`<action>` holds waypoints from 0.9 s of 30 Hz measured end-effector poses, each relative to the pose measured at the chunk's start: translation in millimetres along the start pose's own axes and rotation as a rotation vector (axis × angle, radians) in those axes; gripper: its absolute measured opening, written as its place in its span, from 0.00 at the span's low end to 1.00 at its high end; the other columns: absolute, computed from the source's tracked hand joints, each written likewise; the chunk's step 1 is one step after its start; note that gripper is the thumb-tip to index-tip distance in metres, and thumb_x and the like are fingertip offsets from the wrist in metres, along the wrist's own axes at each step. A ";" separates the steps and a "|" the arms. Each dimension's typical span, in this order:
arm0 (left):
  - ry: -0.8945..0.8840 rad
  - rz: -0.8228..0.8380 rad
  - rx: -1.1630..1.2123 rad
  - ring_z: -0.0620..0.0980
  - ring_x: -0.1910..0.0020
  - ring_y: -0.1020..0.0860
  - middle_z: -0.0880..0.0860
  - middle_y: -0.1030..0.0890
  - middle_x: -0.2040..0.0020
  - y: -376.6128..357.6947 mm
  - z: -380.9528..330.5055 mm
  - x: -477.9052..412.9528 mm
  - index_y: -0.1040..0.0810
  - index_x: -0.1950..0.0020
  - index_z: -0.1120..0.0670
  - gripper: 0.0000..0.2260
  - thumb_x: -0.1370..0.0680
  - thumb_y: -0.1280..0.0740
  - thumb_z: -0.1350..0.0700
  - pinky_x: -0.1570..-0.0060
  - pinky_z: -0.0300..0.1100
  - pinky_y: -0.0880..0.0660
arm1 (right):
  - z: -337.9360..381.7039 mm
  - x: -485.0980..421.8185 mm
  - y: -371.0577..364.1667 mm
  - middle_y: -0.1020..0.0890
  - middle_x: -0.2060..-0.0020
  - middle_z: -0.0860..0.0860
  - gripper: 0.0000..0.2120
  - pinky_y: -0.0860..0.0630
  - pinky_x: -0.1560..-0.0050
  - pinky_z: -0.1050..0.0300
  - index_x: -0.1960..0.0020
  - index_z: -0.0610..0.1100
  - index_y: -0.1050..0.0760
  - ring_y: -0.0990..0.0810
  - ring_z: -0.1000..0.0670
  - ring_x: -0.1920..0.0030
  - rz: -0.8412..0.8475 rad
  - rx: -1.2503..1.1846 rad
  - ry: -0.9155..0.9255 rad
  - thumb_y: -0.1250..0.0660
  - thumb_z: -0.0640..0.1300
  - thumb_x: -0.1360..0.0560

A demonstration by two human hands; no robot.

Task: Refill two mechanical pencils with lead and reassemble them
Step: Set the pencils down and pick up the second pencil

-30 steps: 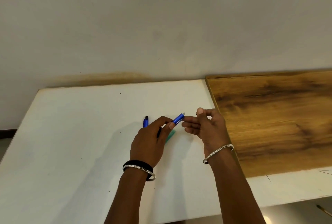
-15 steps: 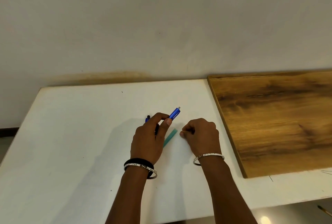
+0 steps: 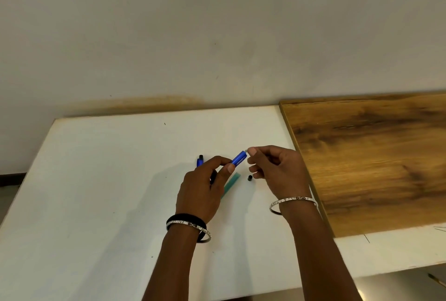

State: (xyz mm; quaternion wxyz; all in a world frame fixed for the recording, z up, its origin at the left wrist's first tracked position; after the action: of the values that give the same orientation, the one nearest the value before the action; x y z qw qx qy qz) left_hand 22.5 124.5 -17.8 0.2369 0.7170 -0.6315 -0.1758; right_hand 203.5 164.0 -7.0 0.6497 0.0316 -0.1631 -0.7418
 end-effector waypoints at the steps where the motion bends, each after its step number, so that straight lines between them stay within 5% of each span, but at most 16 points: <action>1: -0.002 0.012 -0.002 0.51 0.69 0.23 0.53 0.21 0.70 -1.4 0.0 0.0 0.22 0.45 0.41 0.12 0.22 0.41 0.40 0.64 0.48 0.24 | -1.0 0.4 -3.0 0.15 0.63 0.45 0.07 0.18 0.64 0.58 0.51 0.41 0.17 0.16 0.49 0.66 0.025 -0.034 -0.014 0.28 0.44 0.27; 10: -0.016 0.089 0.015 0.42 0.74 0.30 0.46 0.25 0.73 -9.2 0.6 0.3 0.21 0.46 0.41 0.12 0.22 0.41 0.41 0.69 0.36 0.32 | -8.9 3.1 -5.1 0.15 0.63 0.40 0.05 0.18 0.60 0.56 0.53 0.39 0.18 0.16 0.47 0.65 0.065 -0.165 -0.105 0.29 0.40 0.26; 14: -0.012 0.100 -0.007 0.43 0.74 0.29 0.47 0.26 0.74 -6.2 3.7 1.4 0.20 0.48 0.41 0.12 0.22 0.42 0.41 0.68 0.39 0.30 | -15.4 0.2 9.5 0.16 0.67 0.42 0.03 0.20 0.69 0.59 0.55 0.37 0.22 0.17 0.47 0.70 -0.071 -0.241 -0.153 0.33 0.36 0.24; 17: 0.007 0.048 -0.018 0.44 0.73 0.29 0.48 0.25 0.73 2.4 9.6 0.1 0.21 0.48 0.41 0.13 0.22 0.42 0.41 0.68 0.41 0.29 | -14.5 -5.3 27.8 0.17 0.68 0.46 0.03 0.19 0.68 0.59 0.57 0.39 0.20 0.18 0.51 0.72 -0.129 -0.040 -0.068 0.31 0.36 0.25; 21: 0.008 -0.012 -0.011 0.45 0.73 0.27 0.49 0.24 0.72 4.9 7.2 -1.1 0.22 0.47 0.43 0.12 0.22 0.42 0.41 0.67 0.42 0.27 | -18.0 -4.6 16.5 0.16 0.69 0.50 0.02 0.22 0.68 0.64 0.60 0.43 0.16 0.20 0.55 0.74 0.032 0.283 -0.044 0.27 0.40 0.28; 27: 0.015 -0.083 -0.017 0.48 0.72 0.25 0.51 0.23 0.71 12.6 7.6 -2.4 0.23 0.50 0.43 0.12 0.22 0.43 0.39 0.68 0.45 0.26 | -22.5 -1.7 8.6 0.16 0.69 0.48 0.04 0.22 0.61 0.61 0.58 0.44 0.15 0.16 0.48 0.68 0.110 0.529 -0.054 0.25 0.44 0.29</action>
State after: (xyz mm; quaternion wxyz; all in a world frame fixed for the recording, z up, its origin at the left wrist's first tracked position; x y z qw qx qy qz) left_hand 7.7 124.8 -17.1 0.2404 0.7419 -0.5979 -0.1854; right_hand 217.8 160.2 -26.1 0.6535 0.1717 -0.3700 -0.6377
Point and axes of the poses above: each hand's wrist, its own x-axis away from the middle knuckle, its own y-axis out of the back of the hand, z = x × y, the point moved 9 cm from there along -x, towards the middle knuckle
